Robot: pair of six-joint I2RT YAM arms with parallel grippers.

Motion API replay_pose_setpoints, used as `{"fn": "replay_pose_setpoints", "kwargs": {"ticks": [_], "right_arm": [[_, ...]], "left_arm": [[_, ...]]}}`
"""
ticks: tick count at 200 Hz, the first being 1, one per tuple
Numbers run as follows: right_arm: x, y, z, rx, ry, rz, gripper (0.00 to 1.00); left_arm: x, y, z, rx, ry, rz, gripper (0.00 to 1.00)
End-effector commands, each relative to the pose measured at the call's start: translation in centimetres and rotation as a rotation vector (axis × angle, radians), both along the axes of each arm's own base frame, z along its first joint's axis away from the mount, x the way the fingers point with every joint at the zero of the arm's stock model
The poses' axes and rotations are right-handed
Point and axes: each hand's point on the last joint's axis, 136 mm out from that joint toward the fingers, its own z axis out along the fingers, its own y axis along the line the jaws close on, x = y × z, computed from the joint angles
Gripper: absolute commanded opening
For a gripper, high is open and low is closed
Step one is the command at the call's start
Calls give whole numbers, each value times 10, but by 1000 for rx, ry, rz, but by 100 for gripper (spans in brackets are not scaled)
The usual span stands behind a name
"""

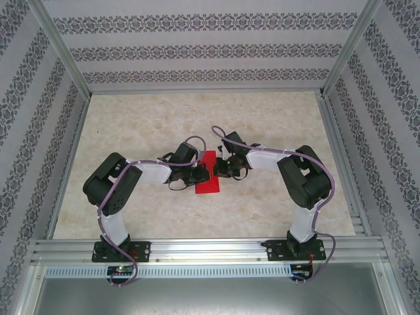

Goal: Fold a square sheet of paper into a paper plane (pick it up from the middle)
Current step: Fold the triangle a second time at the center of the table.

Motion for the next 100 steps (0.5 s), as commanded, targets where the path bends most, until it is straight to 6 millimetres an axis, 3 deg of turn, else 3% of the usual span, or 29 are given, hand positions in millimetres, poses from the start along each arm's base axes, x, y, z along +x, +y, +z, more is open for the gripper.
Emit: {"fn": "replay_pose_setpoints", "kwargs": {"ticks": [1,40,64,100], "right_arm": [[12,2,6,-4,-53,7,6],[20,-2,16,-22,-77,-8,15],[26,-6,36,-19,-131,-36,24],[18,-8,46,11,-140,-46,24]], "left_arm": [[-5,3,-11,44,23,5,2],[-8,12,-18,92,46,34,1],[-10,18,-22,117,60,58,0],[-11,22,-26,131,72,86,0]]}}
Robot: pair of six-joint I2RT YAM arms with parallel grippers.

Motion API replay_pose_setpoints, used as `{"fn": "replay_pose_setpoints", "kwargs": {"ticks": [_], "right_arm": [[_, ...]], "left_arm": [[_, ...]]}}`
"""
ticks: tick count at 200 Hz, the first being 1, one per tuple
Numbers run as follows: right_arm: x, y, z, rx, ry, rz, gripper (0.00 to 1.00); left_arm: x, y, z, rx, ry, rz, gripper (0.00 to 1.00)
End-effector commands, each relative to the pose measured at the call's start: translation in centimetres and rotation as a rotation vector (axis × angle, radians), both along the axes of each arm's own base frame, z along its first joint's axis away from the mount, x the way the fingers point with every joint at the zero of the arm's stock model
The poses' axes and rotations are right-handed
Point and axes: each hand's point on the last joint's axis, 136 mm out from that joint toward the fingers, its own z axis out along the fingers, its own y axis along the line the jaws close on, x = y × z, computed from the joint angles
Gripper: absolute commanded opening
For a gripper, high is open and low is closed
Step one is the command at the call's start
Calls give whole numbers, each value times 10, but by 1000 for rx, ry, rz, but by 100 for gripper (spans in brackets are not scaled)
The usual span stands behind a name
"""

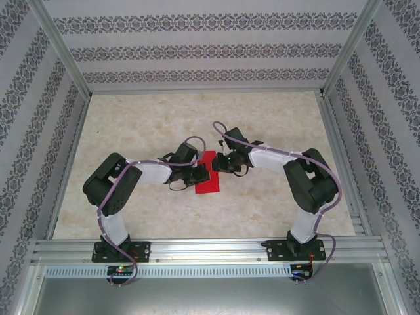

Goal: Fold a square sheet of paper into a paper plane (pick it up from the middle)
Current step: Fold the triangle a second time at the center of the table.

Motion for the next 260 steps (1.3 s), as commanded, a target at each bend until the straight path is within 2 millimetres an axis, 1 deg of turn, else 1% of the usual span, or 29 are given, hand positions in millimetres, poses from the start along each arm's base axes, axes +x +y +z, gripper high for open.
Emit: {"fn": "replay_pose_setpoints", "kwargs": {"ticks": [1,28,56,77,99,112,132,158,173,199,210,246,260], "right_arm": [[2,-5,14,20,-39,-28,24],[-14,-5,7,46,-6,-34,20],[-27,-7,5,61,13,-43,21],[-29,-9,3,48,14,-54,23],[-20,-10,2,35,5,-70,27],[-15,-8,2,34,0,-65,29],[-8,0,4,46,-5,-46,29],[-5,9,10,85,-13,-13,30],[-5,8,14,90,-26,-16,31],[-7,-1,20,95,-52,-36,32],[-9,-3,24,103,-62,-33,34],[-17,-1,35,153,-94,-6,42],[-19,0,35,163,-94,5,43]], "left_arm": [[-12,21,-24,118,64,60,0],[-11,22,-24,120,56,74,0],[-8,17,-12,89,25,62,0],[-3,8,6,43,-18,40,3],[2,3,24,9,-63,29,4],[3,2,30,1,-75,26,4],[1,3,30,2,-72,22,5],[-1,4,28,5,-65,20,5],[-1,4,28,5,-64,18,4],[-1,2,27,4,-62,14,4],[0,2,27,3,-62,11,4],[1,1,27,4,-64,7,4],[1,0,25,4,-62,7,4]]}}
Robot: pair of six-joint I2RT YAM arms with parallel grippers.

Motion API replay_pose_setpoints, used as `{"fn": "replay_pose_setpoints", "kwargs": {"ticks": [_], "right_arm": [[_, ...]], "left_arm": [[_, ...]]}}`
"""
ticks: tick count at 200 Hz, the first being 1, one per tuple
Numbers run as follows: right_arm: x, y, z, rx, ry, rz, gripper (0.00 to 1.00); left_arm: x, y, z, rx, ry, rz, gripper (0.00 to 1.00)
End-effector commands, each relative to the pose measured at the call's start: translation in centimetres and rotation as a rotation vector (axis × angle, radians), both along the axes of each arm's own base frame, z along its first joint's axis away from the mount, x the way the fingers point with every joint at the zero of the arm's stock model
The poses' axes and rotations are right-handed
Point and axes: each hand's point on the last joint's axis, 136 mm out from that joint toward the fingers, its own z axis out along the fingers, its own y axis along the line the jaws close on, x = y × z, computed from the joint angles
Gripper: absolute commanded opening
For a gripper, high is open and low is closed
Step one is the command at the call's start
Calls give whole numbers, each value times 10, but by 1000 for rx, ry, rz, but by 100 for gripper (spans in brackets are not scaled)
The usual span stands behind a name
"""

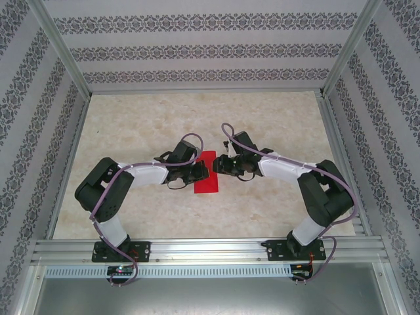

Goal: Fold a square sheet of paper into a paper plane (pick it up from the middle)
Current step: Fold the triangle a second time at the center of the table.

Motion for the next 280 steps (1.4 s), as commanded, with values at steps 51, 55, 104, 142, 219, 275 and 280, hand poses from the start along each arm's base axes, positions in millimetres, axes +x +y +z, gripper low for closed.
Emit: {"fn": "replay_pose_setpoints", "kwargs": {"ticks": [51,55,104,142,219,275,280], "right_arm": [[1,15,2,43,-5,63,36],[1,16,2,46,-5,68,35],[2,23,1,53,7,99,17],[-3,32,8,117,4,156,3],[-18,53,3,218,61,271,1],[-3,32,-29,57,90,192,1],[-1,30,-30,48,86,189,1]], "left_arm": [[-2,-4,-2,9,-9,-27,4],[-2,-3,-1,9,-9,-27,4],[-3,-2,3,9,-16,-22,4],[-2,12,14,50,-55,14,4],[3,52,29,160,-157,155,3],[1,42,25,127,-141,123,3],[1,41,25,119,-140,118,3]]}}
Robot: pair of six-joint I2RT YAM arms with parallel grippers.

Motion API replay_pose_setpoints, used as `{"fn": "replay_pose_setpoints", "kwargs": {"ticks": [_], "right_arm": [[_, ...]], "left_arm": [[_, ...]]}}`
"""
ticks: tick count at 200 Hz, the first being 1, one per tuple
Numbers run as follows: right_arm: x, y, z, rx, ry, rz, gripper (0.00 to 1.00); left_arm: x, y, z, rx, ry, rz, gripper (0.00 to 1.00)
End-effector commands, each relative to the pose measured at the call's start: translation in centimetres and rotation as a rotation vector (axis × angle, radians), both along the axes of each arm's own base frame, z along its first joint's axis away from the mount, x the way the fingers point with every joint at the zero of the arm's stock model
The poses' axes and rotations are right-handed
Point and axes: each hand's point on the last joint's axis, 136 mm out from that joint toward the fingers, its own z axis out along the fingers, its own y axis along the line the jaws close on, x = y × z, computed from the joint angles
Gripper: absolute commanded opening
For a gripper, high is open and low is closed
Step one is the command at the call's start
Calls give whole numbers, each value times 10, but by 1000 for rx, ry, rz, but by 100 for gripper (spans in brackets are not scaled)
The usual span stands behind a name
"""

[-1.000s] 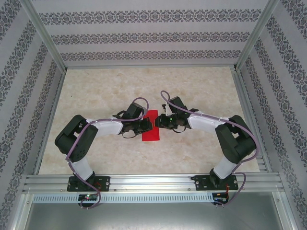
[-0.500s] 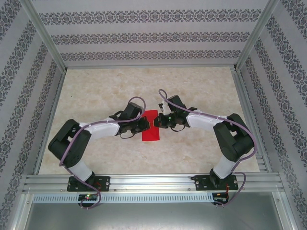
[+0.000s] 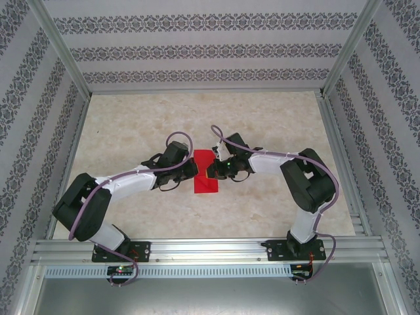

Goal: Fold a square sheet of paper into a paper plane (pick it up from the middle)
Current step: Fold the triangle a second time at the center of the table.

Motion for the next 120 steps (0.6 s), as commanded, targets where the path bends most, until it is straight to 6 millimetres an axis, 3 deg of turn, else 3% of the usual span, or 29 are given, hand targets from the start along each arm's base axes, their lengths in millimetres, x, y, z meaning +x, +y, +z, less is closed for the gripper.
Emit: {"fn": "replay_pose_setpoints", "kwargs": {"ticks": [1,55,120], "right_arm": [[16,-8,-5,-71,-49,-18,1],[28,-13,-3,-90,-74,-34,2],[32,-25,-10,-140,-82,-72,2]], "left_arm": [[-4,-5,-6,-6,8,-34,3],[-6,-37,-6,-120,28,-154,3],[-1,-53,-12,-149,51,-195,2]]}}
